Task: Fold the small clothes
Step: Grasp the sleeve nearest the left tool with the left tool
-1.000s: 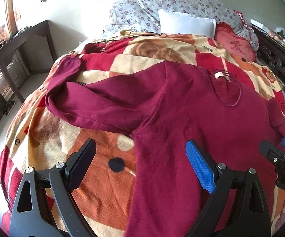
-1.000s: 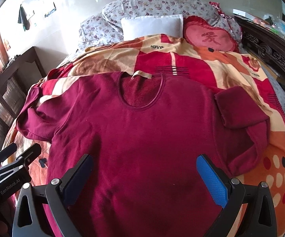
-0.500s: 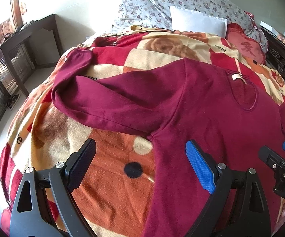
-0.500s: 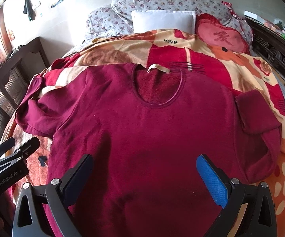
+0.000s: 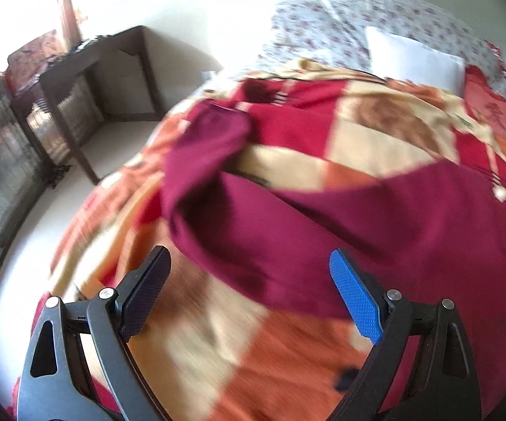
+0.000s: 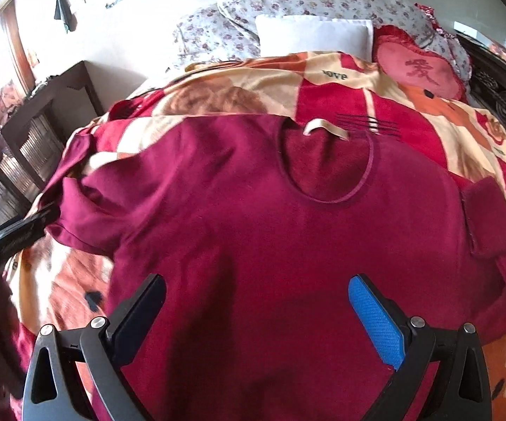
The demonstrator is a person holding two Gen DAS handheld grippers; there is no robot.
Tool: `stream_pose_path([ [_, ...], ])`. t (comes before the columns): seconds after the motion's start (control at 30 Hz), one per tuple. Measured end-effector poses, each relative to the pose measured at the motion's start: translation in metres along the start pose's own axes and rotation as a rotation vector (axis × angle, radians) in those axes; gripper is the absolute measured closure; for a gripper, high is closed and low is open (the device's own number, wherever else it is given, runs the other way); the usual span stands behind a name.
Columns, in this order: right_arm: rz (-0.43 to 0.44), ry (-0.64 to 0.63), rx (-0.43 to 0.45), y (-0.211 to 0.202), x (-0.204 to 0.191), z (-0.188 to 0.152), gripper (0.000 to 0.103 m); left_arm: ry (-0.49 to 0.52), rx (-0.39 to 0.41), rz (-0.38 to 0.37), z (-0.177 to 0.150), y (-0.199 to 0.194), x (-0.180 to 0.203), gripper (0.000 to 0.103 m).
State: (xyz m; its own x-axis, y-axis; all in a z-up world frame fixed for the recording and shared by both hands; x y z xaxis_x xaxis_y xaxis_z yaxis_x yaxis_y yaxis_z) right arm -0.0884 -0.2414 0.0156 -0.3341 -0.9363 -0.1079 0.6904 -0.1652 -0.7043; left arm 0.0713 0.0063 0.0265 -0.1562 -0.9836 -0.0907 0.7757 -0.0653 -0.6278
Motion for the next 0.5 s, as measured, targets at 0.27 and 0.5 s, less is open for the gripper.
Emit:
stream_pose_path([
  [0.27, 0.038, -0.014, -0.023, 0.014, -0.016, 0.002, 0.000, -0.032, -0.028, 0.097, 0.025, 0.062, -0.048, 0.011],
  [0.5, 0.060, -0.001, -0.035, 0.025, -0.021, 0.002, 0.000, 0.001, -0.057, 0.132, 0.028, 0.097, -0.063, 0.012],
])
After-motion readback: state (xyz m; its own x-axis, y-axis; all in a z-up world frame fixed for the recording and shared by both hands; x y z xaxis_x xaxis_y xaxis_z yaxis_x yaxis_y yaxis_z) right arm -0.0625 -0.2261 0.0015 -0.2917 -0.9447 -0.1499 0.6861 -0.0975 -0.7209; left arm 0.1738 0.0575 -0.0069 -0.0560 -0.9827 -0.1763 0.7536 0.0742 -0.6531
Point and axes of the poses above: each gripper's, at about its wrist camera, not at the fingertips, and y roughly the way its jaws point, x to its right, z to its top, the point moved 7 cm from there along y, roughly the way its jaws point, and after that the axes turned 10 degrees about x, right-handed, at the moved point
